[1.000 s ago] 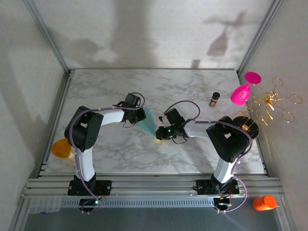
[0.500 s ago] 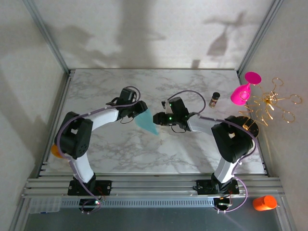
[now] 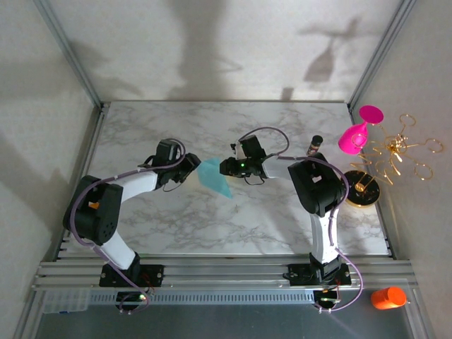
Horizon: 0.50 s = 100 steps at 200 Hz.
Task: Fold a paper plane with a square sheet of paper (pick it up from the middle)
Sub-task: Fourth fold the wing at the center of the table, then pick up the paper from the center of the table.
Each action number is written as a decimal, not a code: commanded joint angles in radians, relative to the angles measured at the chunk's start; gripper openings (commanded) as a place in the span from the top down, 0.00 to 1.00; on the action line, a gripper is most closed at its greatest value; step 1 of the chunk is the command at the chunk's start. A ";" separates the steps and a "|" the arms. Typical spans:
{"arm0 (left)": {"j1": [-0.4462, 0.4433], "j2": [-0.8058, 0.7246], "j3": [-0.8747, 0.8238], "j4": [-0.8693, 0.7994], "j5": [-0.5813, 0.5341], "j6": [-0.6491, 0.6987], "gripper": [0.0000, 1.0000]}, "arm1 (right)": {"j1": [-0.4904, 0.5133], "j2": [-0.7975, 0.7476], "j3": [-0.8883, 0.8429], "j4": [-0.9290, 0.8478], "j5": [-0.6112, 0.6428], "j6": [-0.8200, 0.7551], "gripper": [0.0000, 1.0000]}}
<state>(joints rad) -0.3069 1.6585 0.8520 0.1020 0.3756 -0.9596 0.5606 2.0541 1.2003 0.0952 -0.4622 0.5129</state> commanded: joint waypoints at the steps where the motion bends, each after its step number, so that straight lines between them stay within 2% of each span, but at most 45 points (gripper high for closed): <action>1: -0.011 0.023 -0.007 0.059 0.046 -0.028 0.45 | -0.002 0.025 0.035 -0.029 -0.042 -0.022 0.69; 35: -0.036 0.080 0.024 0.045 0.072 -0.009 0.50 | -0.002 0.032 0.032 -0.029 -0.057 -0.028 0.75; 100: -0.067 0.174 0.065 0.005 0.079 0.014 0.53 | 0.001 0.056 0.054 -0.053 -0.081 -0.039 0.76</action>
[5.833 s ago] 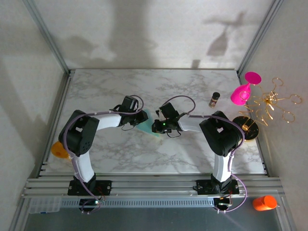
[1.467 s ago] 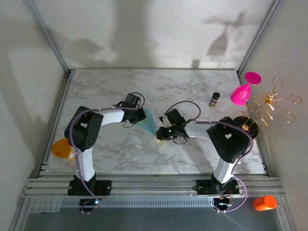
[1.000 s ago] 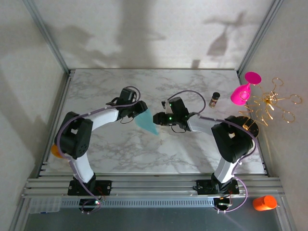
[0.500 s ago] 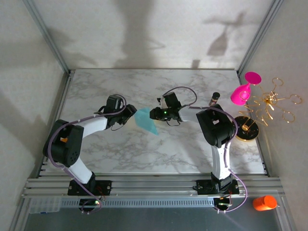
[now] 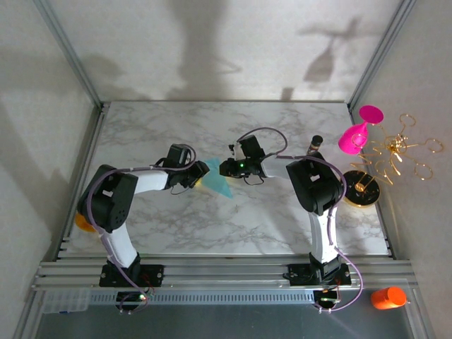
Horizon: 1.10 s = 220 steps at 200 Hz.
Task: Fold a paper plane with a square sheet of paper (pick it up from the middle)
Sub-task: Pick up the paper from the center of the table.
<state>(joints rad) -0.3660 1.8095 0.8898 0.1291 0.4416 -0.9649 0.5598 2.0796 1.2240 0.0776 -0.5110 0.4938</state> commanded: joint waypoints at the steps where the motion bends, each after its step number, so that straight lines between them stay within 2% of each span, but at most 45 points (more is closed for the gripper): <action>1: -0.007 0.023 0.028 -0.022 0.013 0.019 0.53 | 0.002 0.030 0.030 -0.035 -0.033 -0.020 0.76; 38: -0.007 0.037 0.033 -0.057 -0.012 0.039 0.54 | 0.002 0.022 0.019 -0.003 -0.077 -0.021 0.80; 68: -0.005 0.035 0.039 -0.072 -0.020 0.052 0.55 | 0.001 0.018 0.019 -0.001 -0.066 -0.020 0.86; 104: 0.011 -0.051 0.038 -0.053 -0.010 0.076 0.54 | -0.005 -0.036 -0.016 0.058 -0.048 0.002 0.92; 134: 0.037 -0.165 -0.025 0.073 0.058 0.055 0.49 | -0.014 -0.124 -0.076 0.166 -0.073 0.048 0.95; 174: 0.040 -0.288 -0.149 0.338 0.163 -0.039 0.44 | -0.027 -0.245 -0.155 0.366 -0.138 0.188 0.96; 220: 0.021 -0.366 -0.265 0.647 0.214 -0.185 0.29 | -0.041 -0.323 -0.227 0.571 -0.186 0.366 0.96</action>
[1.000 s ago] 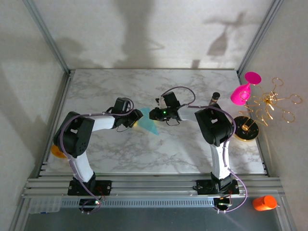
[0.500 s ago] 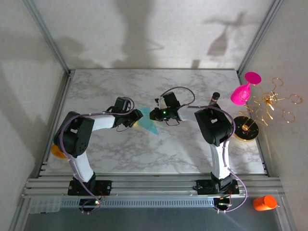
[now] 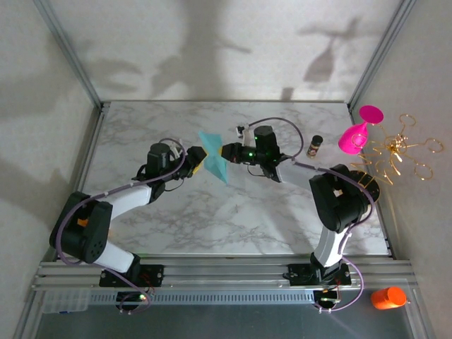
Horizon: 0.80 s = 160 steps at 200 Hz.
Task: Fold a paper plane with a square sheet of paper (pick it up from the middle)
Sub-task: Pick up the paper from the center of the table.
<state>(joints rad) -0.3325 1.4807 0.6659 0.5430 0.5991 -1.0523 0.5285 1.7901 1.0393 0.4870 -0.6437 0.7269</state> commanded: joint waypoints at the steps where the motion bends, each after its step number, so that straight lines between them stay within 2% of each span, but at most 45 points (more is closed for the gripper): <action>1: -0.012 -0.037 -0.043 0.237 0.058 -0.099 0.29 | -0.009 -0.034 -0.044 0.166 -0.055 0.137 0.96; 42: -0.037 -0.039 -0.043 0.353 0.090 -0.115 0.28 | -0.012 -0.047 -0.043 0.201 -0.096 0.235 0.96; 82: -0.037 -0.012 -0.018 0.304 0.085 -0.093 0.41 | -0.013 -0.052 -0.050 0.219 -0.124 0.262 0.96; 119: -0.035 0.012 -0.005 0.347 0.113 -0.093 0.51 | -0.013 -0.040 -0.052 0.260 -0.154 0.299 0.96; 160: -0.036 0.011 0.054 0.220 0.118 0.014 0.56 | -0.013 -0.038 -0.064 0.324 -0.186 0.364 0.95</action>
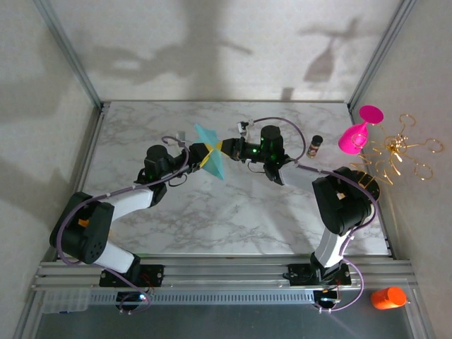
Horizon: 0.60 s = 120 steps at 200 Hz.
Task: Fold a paper plane with a square sheet of paper (pick it up from the middle)
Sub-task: Pick up the paper from the center of the table, then turn over the paper at the center of the table.
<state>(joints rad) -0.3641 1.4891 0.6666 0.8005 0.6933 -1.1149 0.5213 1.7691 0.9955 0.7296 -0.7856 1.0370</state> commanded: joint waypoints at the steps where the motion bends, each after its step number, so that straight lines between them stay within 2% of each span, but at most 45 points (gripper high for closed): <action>1: -0.003 0.003 0.053 -0.036 0.024 0.076 0.56 | -0.005 -0.017 -0.020 0.082 -0.045 0.055 0.95; 46: -0.003 0.014 0.054 0.013 0.041 0.061 0.60 | -0.006 -0.016 -0.033 0.150 -0.071 0.119 0.95; 120: -0.004 -0.007 0.028 0.044 0.026 0.073 0.74 | -0.012 -0.025 -0.040 0.142 -0.070 0.124 0.90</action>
<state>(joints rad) -0.3641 1.4971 0.6979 0.7975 0.7120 -1.0687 0.5182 1.7691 0.9718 0.8349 -0.8391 1.1530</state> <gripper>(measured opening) 0.288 0.083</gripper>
